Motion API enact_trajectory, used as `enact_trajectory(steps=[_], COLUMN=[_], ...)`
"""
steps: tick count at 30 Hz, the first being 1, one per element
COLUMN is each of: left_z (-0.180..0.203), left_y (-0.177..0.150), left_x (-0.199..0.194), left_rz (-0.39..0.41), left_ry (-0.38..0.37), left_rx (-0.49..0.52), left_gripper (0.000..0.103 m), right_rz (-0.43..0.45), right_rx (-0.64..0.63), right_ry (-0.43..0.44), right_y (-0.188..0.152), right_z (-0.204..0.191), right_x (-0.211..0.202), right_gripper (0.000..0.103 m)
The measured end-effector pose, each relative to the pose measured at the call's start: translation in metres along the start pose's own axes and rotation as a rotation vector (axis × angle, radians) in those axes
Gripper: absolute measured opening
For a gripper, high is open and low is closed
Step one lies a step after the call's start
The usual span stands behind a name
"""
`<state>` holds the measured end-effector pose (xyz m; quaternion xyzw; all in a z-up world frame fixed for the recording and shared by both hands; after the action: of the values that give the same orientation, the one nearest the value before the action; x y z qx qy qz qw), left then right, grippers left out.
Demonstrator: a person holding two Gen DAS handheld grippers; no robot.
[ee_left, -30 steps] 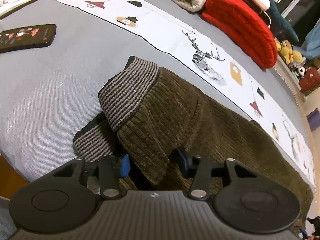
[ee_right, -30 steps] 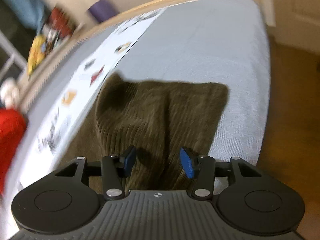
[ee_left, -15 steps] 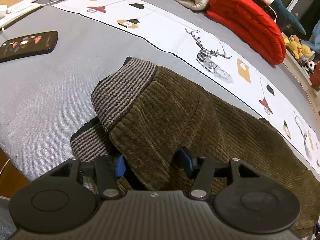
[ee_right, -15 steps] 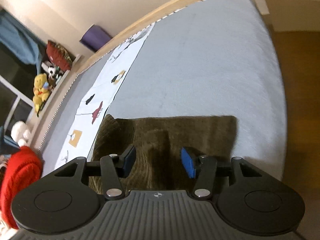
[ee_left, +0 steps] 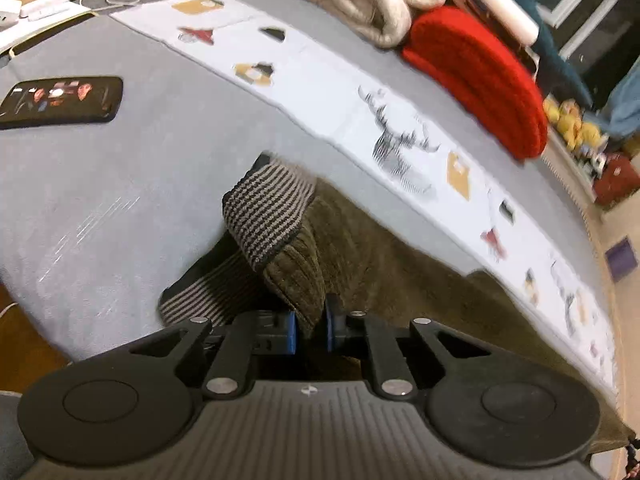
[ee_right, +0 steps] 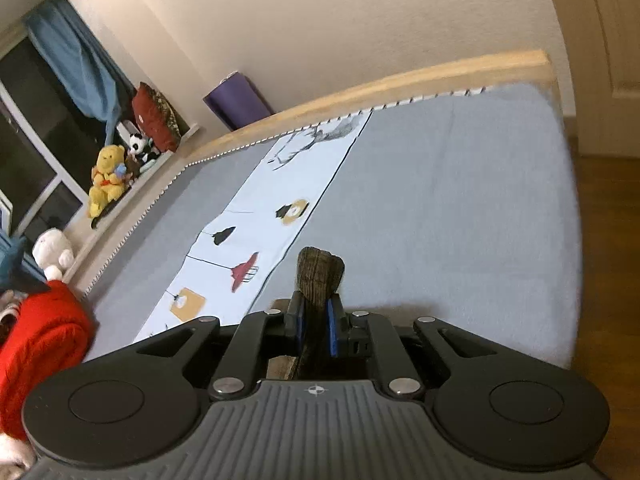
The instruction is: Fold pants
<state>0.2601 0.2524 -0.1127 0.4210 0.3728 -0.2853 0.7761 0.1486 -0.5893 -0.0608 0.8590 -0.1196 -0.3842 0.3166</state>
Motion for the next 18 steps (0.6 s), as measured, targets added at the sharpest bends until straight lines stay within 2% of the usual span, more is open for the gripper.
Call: enact_trajectory(steps=[3, 5, 7, 9, 12, 16, 18], left_z=[-0.007, -0.006, -0.006, -0.008, -0.011, -0.011, -0.014], left_y=[-0.007, -0.009, -0.010, -0.010, -0.008, -0.009, -0.012], left_x=[0.017, 0.018, 0.012, 0.005, -0.007, -0.017, -0.018], left_rz=[-0.072, -0.073, -0.062, -0.049, -0.038, -0.012, -0.014], left_ry=[0.052, 0.062, 0.056, 0.033, 0.008, 0.056, 0.063], left_rx=[0.001, 0.021, 0.032, 0.021, -0.010, 0.008, 0.018], left_gripper=[0.015, 0.015, 0.015, 0.014, 0.013, 0.009, 0.009], right_rz=[-0.084, -0.138, -0.063, -0.061, -0.076, -0.062, -0.061], right_rx=[-0.030, -0.067, -0.081, -0.079, 0.029, -0.037, -0.056], right_ry=[-0.077, -0.173, -0.147, -0.157, -0.103, -0.036, -0.031], right_y=[-0.024, -0.051, -0.068, -0.068, -0.044, -0.020, -0.018], right_z=[0.038, 0.062, 0.066, 0.062, 0.061, 0.040, 0.042], right_x=[0.014, 0.035, 0.032, 0.032, 0.024, 0.005, 0.002], right_gripper=[0.011, 0.011, 0.010, 0.010, 0.010, 0.010, 0.010])
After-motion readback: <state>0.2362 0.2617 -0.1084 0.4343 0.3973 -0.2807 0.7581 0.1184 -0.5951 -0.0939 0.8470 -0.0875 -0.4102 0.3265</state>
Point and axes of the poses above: each gripper's, at about its wrist camera, not at the fingertips, and x roughly the way its jaws point, z to its right, y to its top, the point moved 2 cm from there along x, roughly the way its jaws point, and after that the axes turned 2 degrees about -z, right-handed, at the moved point
